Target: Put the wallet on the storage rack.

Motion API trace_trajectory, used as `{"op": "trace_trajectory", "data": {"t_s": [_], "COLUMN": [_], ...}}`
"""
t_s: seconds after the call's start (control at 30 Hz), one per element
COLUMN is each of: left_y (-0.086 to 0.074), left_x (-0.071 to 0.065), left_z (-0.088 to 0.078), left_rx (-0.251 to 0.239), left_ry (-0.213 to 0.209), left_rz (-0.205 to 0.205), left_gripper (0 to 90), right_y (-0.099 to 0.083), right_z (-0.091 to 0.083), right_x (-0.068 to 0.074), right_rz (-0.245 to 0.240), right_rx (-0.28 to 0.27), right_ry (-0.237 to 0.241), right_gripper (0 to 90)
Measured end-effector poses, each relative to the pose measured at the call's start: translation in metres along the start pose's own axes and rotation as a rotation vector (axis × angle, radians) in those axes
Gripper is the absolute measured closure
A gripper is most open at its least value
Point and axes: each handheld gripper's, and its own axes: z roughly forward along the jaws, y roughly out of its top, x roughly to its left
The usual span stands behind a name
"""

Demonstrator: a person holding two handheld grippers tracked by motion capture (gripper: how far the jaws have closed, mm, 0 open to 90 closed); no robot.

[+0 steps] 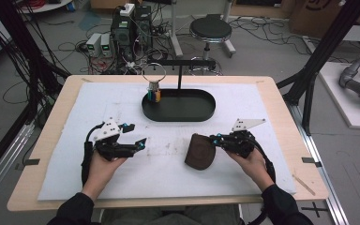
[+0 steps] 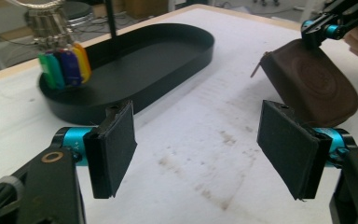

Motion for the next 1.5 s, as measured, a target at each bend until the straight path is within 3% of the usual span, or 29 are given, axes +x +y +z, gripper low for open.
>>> {"op": "trace_trajectory", "data": {"t_s": [0.3, 0.57, 0.9, 1.07, 1.33, 1.5], "left_y": [0.005, 0.005, 0.003, 0.002, 0.003, 0.003], "left_x": [-0.013, -0.028, -0.044, -0.048, -0.055, -0.057], "left_z": [0.027, 0.049, 0.07, 0.077, 0.084, 0.089], "left_rx": [0.025, 0.058, 0.098, 0.088, 0.04, 0.029], "left_ry": [-0.122, -0.216, -0.293, -0.345, -0.471, -0.5], "left_rz": [-0.002, -0.009, -0.002, -0.018, -0.056, -0.083], "left_gripper": [27.7, 27.7, 27.7, 27.9, 30.3, 31.0], "right_y": [0.0, 0.003, 0.013, 0.022, 0.033, 0.036], "right_z": [-0.013, -0.02, -0.024, -0.028, -0.035, -0.034], "right_x": [0.01, 0.014, 0.022, 0.03, 0.04, 0.043], "right_rz": [-0.077, -0.082, -0.103, -0.124, -0.138, -0.151], "right_rx": [-0.039, -0.077, -0.119, -0.153, -0.221, -0.235], "right_ry": [0.0, 0.002, 0.015, 0.032, 0.052, 0.056], "right_gripper": [87.6, 88.1, 88.3, 88.3, 88.3, 88.2]}}
